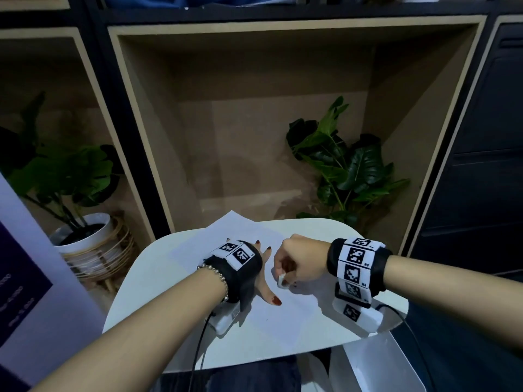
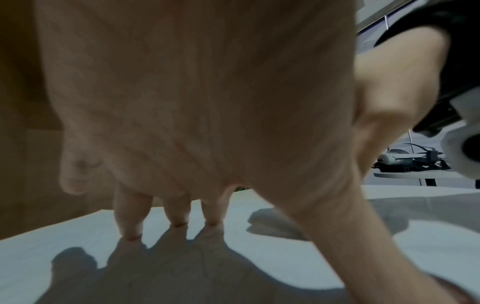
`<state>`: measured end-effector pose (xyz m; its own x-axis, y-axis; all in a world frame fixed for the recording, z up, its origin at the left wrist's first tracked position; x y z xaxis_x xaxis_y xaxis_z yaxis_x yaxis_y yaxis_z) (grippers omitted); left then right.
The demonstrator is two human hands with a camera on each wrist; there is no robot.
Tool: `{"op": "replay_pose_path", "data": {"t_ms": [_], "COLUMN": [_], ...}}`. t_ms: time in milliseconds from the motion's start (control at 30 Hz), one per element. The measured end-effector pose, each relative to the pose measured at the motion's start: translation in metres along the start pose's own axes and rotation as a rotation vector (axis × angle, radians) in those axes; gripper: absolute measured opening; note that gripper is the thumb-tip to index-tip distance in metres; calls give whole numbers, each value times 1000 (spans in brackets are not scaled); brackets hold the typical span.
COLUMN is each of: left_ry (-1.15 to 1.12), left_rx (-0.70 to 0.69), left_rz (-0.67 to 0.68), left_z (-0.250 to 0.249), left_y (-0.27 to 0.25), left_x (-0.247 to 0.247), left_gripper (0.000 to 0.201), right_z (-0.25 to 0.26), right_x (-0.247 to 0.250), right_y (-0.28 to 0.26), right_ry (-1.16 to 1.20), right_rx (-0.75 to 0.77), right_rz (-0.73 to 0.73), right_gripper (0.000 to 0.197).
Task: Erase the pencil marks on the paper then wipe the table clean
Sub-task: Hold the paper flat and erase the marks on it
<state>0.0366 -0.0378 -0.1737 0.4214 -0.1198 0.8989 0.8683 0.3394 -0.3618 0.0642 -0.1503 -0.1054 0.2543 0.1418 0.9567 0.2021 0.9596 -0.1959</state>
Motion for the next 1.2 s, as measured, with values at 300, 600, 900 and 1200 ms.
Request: {"op": "replay_pose_path", "data": {"t_ms": [300, 600, 900, 1200], "left_ry": [-7, -21, 14, -109], "left_rx": [-12, -2, -14, -13], "left_rz": [23, 8, 8, 77], "left_z": [0, 4, 4, 1], "left_y": [1, 2, 3, -9], "left_x": [2, -3, 0, 3], "left_gripper": [149, 149, 139, 133], "right_z": [-1, -19, -27, -19], "right_x": [0, 12, 17, 6], "right_y": [5, 8, 4, 3], "right_ry": [44, 7, -1, -173], "right_rx": [-21, -64, -7, 12], "right_rz": [-70, -108, -30, 120], "right_gripper": [6, 7, 4, 6]}}
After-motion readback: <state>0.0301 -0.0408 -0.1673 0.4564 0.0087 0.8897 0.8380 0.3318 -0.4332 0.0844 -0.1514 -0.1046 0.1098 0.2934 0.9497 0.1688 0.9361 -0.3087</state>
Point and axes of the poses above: each hand's wrist, its own y-axis towards the middle knuckle, its own x-axis out of the back of the hand, z = x × y, the point moved 7 cm from there along y, towards the middle knuckle, and after that the axes turned 6 degrees about -y, right-handed, at the moved point
